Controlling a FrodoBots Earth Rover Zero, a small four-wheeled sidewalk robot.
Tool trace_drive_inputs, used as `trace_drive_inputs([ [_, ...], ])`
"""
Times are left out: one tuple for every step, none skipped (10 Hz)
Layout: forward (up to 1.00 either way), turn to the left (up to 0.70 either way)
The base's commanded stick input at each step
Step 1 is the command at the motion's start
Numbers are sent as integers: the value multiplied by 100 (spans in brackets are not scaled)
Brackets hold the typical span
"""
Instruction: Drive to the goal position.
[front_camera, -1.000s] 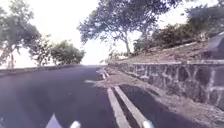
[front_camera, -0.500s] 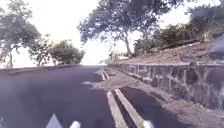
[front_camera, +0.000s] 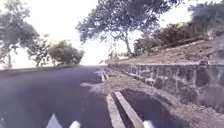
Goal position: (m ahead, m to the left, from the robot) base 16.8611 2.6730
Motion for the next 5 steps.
trace_drive_inputs([
  [50,0],
  [50,0],
  [50,4],
  [50,10],
  [50,15],
])
